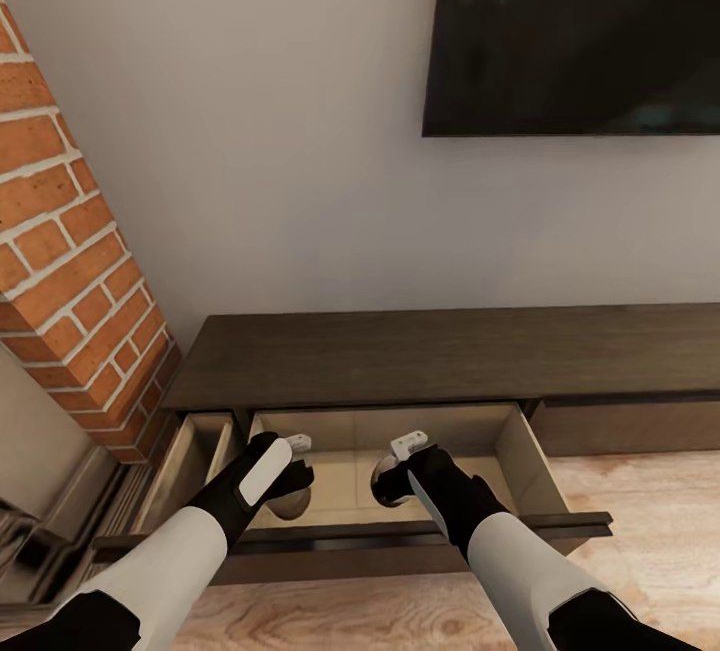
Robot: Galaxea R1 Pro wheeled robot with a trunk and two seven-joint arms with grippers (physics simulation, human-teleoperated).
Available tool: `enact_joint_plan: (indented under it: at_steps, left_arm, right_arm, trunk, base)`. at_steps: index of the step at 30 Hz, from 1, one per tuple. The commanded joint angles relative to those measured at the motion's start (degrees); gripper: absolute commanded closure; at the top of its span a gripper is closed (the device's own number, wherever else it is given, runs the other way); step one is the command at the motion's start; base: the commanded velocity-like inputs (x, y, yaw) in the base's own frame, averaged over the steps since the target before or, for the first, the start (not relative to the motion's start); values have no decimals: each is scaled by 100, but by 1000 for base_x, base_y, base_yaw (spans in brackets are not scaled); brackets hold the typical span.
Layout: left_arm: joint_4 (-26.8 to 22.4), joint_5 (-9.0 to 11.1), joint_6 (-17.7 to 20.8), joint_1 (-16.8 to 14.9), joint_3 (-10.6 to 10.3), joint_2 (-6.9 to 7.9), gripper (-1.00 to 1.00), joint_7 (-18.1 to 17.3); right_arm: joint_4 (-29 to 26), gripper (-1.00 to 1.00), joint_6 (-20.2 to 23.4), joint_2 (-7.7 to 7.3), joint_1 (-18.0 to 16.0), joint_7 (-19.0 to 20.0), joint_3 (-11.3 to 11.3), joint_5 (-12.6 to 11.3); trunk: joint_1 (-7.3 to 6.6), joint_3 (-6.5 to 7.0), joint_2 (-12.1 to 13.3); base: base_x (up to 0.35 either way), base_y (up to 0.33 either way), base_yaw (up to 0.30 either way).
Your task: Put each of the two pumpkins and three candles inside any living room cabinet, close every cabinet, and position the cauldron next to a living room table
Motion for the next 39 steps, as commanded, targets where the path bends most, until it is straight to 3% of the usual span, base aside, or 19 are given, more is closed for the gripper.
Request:
enact_joint_plan:
  at_steps: [1, 5, 21, 26, 29, 35, 39]
  left_arm:
    - [-1, -4, -1, -1, 0, -1, 100, -2]
    - [-1, -5, -1, -1, 5, 0, 100, -2]
    - [-163, 1, 7, -1, 25, 16, 100, -2]
    - [0, 0, 1, -1, 1, 7, 100, -2]
    - [477, -8, -66, -1, 2, -31, 100, -1]
    - [842, -15, -402, -1, 0, -47, 100, 0]
    - [799, -9, -417, -1, 0, -34, 100, -2]
  right_arm:
    - [-3, 100, 1, 0, -1, -5, 0, -18]
    - [-15, 100, 1, 0, -6, 1, 1, -18]
    - [-137, 100, -8, 0, 2, 32, 1, -184]
    - [59, 100, -14, 0, 10, 10, 2, -186]
    - [393, 100, -37, 0, 11, -25, 8, -185]
    - [608, 100, -79, 0, 3, -722, 10, -193]
    - [637, 100, -328, 0, 2, -773, 10, -193]
  trunk:
    - [22, -18, -42]
    - [110, -90, -202]
    - [110, -90, -202]
    - [110, -90, -202]
    - [110, -90, -202]
    - [110, -90, -202]
    - [110, -90, -202]
  base:
    - [0, 0, 0]
    - [0, 0, 0]
    - [99, 0, 0]
    - [10, 0, 0]
    - [0, 0, 0]
    - [0, 0, 0]
    - [0, 0, 0]
